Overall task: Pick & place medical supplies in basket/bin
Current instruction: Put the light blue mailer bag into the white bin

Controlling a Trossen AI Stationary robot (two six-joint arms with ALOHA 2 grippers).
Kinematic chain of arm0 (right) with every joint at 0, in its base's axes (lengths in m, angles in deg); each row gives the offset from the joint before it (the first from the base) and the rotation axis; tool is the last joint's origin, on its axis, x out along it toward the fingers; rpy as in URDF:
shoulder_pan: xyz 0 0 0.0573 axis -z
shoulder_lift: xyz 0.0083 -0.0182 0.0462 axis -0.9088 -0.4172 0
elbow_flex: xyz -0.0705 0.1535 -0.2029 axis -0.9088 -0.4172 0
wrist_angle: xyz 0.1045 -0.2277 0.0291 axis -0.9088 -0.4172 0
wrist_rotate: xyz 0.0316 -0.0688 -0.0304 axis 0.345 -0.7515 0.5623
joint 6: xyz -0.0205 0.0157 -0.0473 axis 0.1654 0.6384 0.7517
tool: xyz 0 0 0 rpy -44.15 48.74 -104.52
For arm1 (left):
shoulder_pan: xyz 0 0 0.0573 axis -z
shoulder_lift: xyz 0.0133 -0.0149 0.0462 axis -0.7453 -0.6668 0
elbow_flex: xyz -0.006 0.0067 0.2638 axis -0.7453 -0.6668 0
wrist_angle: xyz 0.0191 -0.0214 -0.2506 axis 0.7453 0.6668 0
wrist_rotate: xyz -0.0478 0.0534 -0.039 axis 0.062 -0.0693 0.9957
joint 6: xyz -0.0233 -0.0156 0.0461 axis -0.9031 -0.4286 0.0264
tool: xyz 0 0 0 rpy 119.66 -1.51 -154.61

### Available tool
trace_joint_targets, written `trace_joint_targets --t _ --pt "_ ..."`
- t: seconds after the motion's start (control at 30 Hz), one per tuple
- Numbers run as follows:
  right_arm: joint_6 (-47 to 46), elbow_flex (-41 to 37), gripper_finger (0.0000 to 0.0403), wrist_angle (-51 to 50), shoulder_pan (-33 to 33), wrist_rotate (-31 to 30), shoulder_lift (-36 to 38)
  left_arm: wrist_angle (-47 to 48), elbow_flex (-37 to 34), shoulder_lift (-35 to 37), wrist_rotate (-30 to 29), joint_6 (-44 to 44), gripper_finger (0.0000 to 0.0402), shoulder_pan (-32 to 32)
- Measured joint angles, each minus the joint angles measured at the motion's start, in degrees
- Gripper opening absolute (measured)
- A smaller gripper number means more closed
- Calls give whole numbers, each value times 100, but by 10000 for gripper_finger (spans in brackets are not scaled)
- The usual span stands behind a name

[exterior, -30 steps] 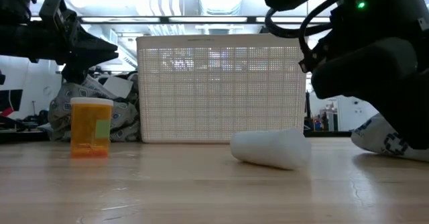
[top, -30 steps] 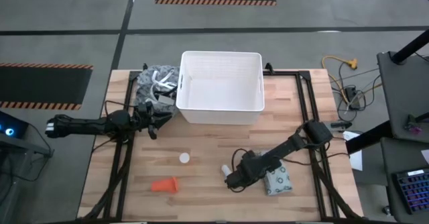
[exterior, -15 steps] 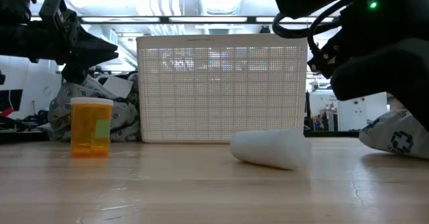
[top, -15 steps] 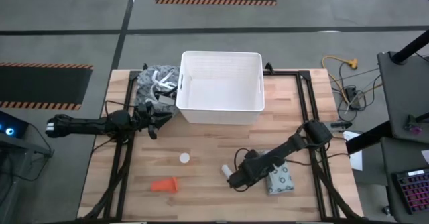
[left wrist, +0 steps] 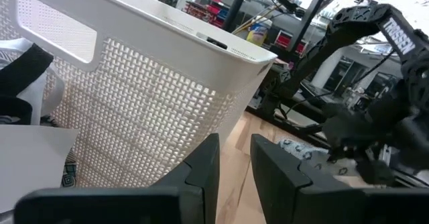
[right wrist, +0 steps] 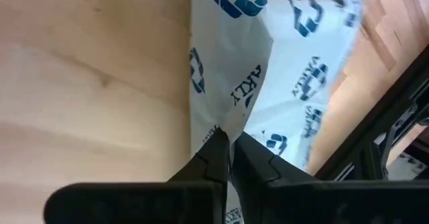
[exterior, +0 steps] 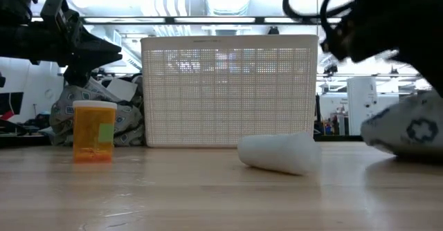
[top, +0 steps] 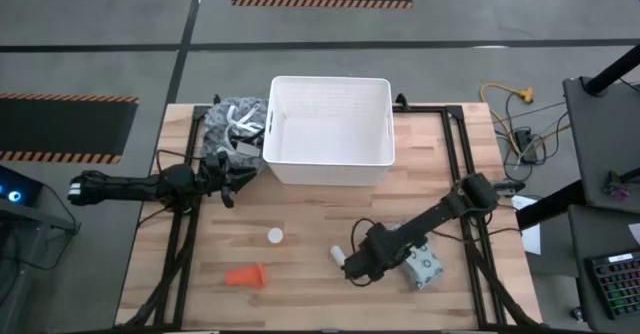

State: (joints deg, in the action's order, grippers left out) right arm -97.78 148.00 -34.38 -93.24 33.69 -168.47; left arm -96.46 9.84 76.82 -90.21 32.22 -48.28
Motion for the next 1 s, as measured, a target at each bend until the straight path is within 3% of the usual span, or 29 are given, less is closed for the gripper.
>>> trace_joint_targets --t 0.23,0.5,0.7,0.87,1.0 --pt "-39 4 8 6 2 -290 947 -1 0 2 0 0 68 0" --pt "-652 9 8 28 -2 -1211 2306 -2 0 1 1 0 68 0" --pt "-973 9 8 114 -39 -1802 2936 -2 0 2 0 0 68 0" --pt "-828 9 15 219 -68 -1785 2953 -2 -1 1 0 -1 68 1" --pt "-560 9 48 420 -179 -1236 2742 -2 0 2 0 -1 68 0"
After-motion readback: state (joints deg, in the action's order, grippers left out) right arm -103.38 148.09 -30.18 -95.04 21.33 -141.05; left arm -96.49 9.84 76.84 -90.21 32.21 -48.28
